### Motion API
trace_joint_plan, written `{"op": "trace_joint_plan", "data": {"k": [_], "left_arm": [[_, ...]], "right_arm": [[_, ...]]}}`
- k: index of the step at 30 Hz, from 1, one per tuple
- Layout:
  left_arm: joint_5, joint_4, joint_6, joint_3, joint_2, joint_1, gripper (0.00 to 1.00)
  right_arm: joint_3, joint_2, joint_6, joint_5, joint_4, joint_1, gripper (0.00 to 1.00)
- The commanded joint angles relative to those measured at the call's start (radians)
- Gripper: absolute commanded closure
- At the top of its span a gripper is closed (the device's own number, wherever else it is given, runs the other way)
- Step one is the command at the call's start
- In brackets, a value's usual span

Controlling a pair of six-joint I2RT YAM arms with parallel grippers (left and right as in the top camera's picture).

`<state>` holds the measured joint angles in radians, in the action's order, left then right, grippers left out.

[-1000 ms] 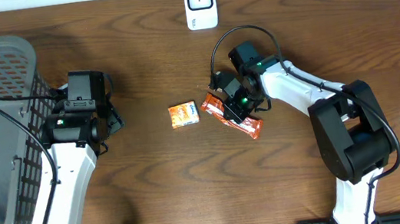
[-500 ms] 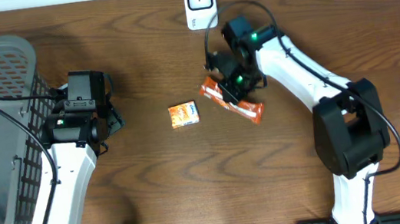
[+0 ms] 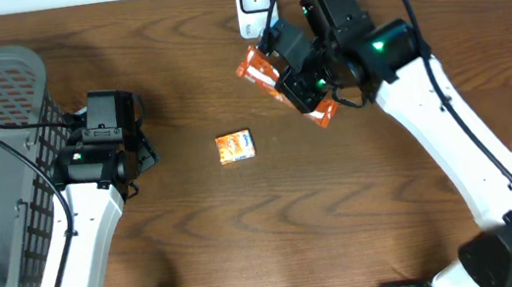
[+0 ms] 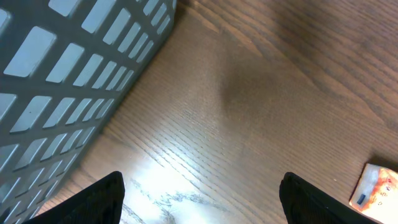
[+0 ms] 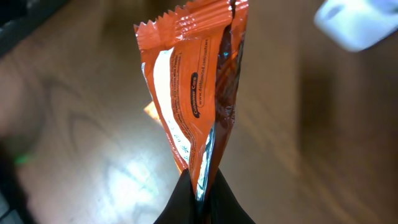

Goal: Scan the item barcode
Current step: 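Lift the candy bar with the right gripper up toward the scanner, then hold the candy bar in front of the scanner with the right gripper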

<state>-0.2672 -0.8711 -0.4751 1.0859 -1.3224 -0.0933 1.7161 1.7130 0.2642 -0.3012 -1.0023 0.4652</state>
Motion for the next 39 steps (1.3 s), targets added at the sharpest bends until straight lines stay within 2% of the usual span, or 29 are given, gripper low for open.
{"op": "trace_joint_plan", "data": {"k": [1, 7, 9, 12, 15, 18, 23, 29, 35, 39], "left_arm": [[-0.002, -0.003, -0.009, 0.000, -0.003, 0.002, 0.19], [-0.002, -0.003, -0.009, 0.000, -0.003, 0.002, 0.20], [-0.002, -0.003, -0.009, 0.000, -0.003, 0.002, 0.20], [-0.002, -0.003, -0.009, 0.000, -0.003, 0.002, 0.19], [-0.002, -0.003, -0.009, 0.000, -0.003, 0.002, 0.20], [-0.002, -0.003, -0.009, 0.000, -0.003, 0.002, 0.19], [-0.002, -0.003, -0.009, 0.000, -0.003, 0.002, 0.20], [-0.002, -0.003, -0.009, 0.000, -0.003, 0.002, 0.20], [-0.002, -0.003, -0.009, 0.000, -0.003, 0.002, 0.20], [-0.002, -0.003, -0.009, 0.000, -0.003, 0.002, 0.20]], "right_arm": [[0.019, -0.024, -0.013, 0.249, 0.037, 0.057, 0.99], [0.017, -0.024, -0.011, 0.764, 0.170, 0.198, 0.99], [0.017, -0.024, 0.029, 0.910, 0.233, 0.240, 0.99], [0.016, -0.024, 0.102, 1.089, 0.336, 0.295, 0.99], [0.013, -0.024, 0.193, 1.176, 0.425, 0.321, 0.99], [-0.003, -0.024, 0.319, 1.221, 0.509, 0.326, 0.99], [-0.075, -0.024, 0.597, 1.286, 0.761, 0.326, 0.99], [-0.225, -0.023, 1.042, 1.283, 1.178, 0.326, 0.99], [-0.397, -0.022, 1.466, 1.139, 1.621, 0.322, 0.98], [-0.466, -0.014, 1.630, 1.000, 1.784, 0.307, 0.98]]}}
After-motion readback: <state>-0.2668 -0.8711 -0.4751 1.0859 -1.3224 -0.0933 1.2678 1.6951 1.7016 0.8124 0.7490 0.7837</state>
